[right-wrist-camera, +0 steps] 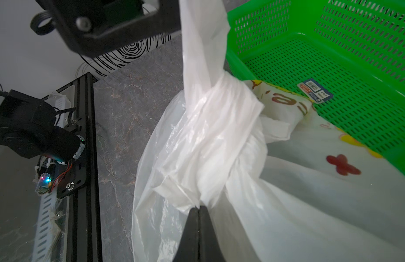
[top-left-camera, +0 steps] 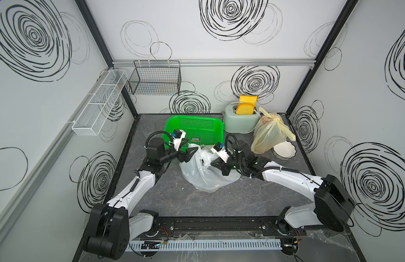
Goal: Place the pineapple into a plastic bag & tie a knot
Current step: Cross the plastic bag at the center of the board.
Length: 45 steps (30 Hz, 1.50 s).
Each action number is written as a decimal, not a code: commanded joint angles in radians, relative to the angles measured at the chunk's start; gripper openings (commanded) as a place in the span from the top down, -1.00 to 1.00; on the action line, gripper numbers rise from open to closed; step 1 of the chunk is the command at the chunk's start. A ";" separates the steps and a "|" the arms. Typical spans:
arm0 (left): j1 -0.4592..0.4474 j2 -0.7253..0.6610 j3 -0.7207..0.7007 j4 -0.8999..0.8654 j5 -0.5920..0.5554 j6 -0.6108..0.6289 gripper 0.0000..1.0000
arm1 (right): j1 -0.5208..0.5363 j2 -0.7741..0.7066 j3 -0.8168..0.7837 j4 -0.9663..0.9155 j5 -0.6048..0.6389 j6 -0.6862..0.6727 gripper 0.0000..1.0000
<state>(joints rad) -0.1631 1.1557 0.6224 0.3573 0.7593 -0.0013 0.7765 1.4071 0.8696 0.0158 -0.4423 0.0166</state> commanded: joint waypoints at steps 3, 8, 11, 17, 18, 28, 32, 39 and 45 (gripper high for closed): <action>-0.004 -0.009 0.026 -0.121 0.164 0.182 -0.95 | 0.001 -0.039 -0.012 0.015 -0.026 0.007 1.00; 0.018 0.116 0.114 -0.174 0.145 0.237 -0.95 | 0.001 -0.051 -0.020 0.007 -0.043 -0.007 1.00; 0.025 0.206 0.188 -0.192 0.239 0.249 -0.95 | 0.003 -0.051 -0.020 0.005 -0.051 -0.016 1.00; 0.013 0.328 0.271 -0.356 0.357 0.373 -0.95 | 0.004 -0.057 -0.019 -0.010 -0.052 -0.036 1.00; 0.013 0.342 0.272 -0.374 0.365 0.386 -0.95 | 0.003 -0.058 -0.018 -0.012 -0.053 -0.040 1.00; 0.016 0.407 0.286 -0.454 0.396 0.448 -0.64 | 0.000 -0.076 -0.034 -0.017 -0.044 -0.050 1.00; 0.013 0.401 0.293 -0.459 0.416 0.449 0.05 | -0.005 -0.112 -0.042 -0.033 -0.037 -0.054 1.00; -0.032 0.365 0.303 -0.460 0.419 0.442 0.65 | 0.000 -0.191 -0.046 -0.060 -0.013 -0.098 0.81; -0.064 0.346 0.303 -0.462 0.406 0.438 0.82 | 0.033 -0.248 -0.027 -0.084 0.106 -0.315 -0.81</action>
<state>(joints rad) -0.2169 1.5345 0.8963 -0.1127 1.1389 0.4194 0.7914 1.2037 0.8310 -0.0483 -0.4076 -0.1543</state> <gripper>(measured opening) 0.100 0.809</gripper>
